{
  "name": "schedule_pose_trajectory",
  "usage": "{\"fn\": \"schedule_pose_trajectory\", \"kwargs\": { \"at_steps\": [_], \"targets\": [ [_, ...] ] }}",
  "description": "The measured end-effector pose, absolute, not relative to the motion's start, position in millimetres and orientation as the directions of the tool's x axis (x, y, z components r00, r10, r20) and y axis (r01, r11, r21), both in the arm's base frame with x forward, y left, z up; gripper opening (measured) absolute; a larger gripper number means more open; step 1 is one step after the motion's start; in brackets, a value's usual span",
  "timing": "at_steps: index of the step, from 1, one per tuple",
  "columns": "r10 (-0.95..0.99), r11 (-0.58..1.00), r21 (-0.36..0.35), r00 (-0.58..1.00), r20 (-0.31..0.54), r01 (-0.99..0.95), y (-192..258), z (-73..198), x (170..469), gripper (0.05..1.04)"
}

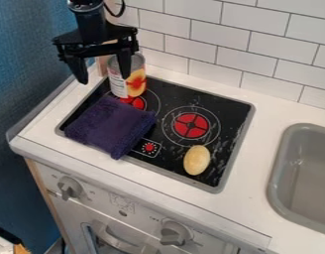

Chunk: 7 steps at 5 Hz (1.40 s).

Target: Moved the can to the upper right side of the stove.

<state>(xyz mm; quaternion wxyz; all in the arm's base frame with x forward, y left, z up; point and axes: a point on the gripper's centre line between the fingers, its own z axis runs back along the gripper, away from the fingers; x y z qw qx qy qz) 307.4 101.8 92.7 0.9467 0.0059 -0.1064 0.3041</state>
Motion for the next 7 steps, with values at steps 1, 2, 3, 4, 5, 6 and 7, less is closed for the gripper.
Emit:
{"fn": "schedule_pose_trajectory", "kwargs": {
  "at_steps": [1,2,3,4,5,6,7],
  "targets": [
    [0.581,0.811,-0.046,0.795,0.173,-0.583,101,82,306,1.001],
    [0.625,0.779,-0.052,0.766,0.152,-0.625,102,76,307,1.001],
    [0.704,0.709,-0.100,0.691,0.167,-0.698,111,84,315,1.001],
    [0.806,0.588,-0.161,0.558,0.197,-0.793,119,93,327,1.001],
    [0.889,0.442,-0.181,0.402,0.219,-0.878,130,89,339,1.001],
    [0.925,0.344,-0.205,0.293,0.243,-0.916,136,87,354,1.001],
    [0.933,0.302,-0.196,0.247,0.261,-0.933,144,77,368,1.001]
  ]
}}
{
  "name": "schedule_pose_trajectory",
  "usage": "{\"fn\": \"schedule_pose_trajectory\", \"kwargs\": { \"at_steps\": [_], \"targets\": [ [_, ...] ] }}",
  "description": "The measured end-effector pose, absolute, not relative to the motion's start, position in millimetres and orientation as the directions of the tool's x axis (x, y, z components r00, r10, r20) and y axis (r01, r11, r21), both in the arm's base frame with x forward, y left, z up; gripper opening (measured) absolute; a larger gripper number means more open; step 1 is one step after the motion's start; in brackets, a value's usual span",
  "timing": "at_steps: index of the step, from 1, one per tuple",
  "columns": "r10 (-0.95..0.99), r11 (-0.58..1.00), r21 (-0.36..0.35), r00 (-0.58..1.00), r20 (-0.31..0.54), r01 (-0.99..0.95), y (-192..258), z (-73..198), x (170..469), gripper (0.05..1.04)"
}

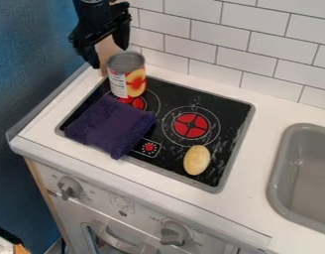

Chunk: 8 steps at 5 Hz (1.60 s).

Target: Moved the can to the upper right side of the stove.

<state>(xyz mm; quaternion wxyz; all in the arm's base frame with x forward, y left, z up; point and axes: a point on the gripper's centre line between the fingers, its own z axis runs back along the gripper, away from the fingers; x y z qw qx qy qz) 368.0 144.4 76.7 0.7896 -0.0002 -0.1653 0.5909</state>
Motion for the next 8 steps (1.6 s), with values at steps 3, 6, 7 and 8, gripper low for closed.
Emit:
{"fn": "schedule_pose_trajectory", "kwargs": {
  "at_steps": [3,6,7,8],
  "targets": [
    [0.939,0.162,-0.177,0.097,0.330,-0.971,180,56,392,1.001],
    [0.973,0.067,-0.134,0.034,0.230,-0.989,181,32,396,1.001],
    [0.983,0.016,-0.118,-0.006,0.183,-0.993,175,22,395,1.001],
    [0.988,0.011,-0.127,-0.009,0.154,-0.992,163,21,399,1.001]
  ]
}}
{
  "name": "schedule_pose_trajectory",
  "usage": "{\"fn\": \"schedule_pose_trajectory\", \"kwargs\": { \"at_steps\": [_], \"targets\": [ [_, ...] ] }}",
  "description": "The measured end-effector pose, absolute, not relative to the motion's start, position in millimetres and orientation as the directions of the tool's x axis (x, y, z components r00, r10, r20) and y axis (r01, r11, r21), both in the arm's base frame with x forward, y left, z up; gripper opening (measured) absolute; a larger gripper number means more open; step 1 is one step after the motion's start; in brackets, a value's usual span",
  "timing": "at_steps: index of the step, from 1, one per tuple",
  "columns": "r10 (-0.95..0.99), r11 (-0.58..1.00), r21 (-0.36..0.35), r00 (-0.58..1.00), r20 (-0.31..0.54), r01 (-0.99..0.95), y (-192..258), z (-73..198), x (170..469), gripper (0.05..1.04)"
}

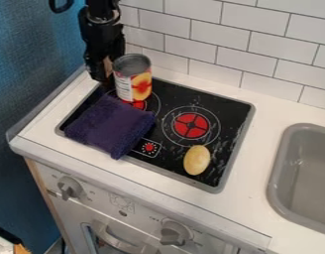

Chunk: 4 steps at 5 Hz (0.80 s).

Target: Moved the can to the upper right side of the stove.

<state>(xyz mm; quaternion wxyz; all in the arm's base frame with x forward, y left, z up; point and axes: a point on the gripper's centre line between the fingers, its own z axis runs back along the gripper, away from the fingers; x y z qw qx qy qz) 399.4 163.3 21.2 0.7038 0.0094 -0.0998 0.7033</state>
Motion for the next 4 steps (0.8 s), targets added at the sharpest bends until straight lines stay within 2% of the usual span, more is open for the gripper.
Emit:
{"fn": "schedule_pose_trajectory", "kwargs": {
  "at_steps": [4],
  "targets": [
    [0.997,0.072,-0.133,0.068,0.036,-0.988,48,12,419,1.001]
  ]
}}
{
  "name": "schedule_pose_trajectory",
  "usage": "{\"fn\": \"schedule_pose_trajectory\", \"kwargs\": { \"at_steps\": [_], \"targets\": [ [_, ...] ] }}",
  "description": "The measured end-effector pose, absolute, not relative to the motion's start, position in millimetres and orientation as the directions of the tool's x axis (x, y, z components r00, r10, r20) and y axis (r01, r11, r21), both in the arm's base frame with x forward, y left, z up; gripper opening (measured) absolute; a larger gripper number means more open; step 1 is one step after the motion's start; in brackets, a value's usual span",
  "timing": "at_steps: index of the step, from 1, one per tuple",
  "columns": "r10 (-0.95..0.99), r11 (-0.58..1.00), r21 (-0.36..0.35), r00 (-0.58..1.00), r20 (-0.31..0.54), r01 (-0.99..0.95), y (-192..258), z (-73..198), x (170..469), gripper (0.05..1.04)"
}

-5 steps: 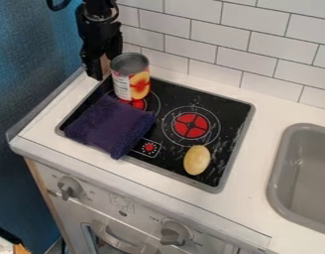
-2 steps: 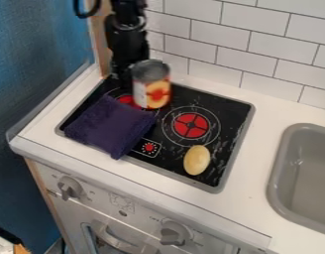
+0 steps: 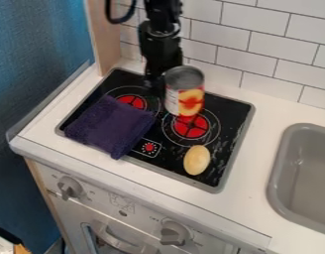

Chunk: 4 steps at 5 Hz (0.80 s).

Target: Moved the can to the upper right side of the stove.

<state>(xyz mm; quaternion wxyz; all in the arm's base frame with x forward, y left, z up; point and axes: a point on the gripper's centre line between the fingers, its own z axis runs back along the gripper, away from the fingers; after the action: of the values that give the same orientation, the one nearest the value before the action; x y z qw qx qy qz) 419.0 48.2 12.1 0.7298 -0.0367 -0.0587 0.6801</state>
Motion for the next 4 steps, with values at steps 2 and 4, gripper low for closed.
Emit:
{"fn": "schedule_pose_trajectory", "kwargs": {
  "at_steps": [2,4],
  "targets": [
    [0.987,0.160,-0.138,0.163,-0.011,-0.977,10,14,422,1.001],
    [0.982,0.187,-0.120,0.186,0.016,-0.975,11,14,420,1.001]
  ]
}}
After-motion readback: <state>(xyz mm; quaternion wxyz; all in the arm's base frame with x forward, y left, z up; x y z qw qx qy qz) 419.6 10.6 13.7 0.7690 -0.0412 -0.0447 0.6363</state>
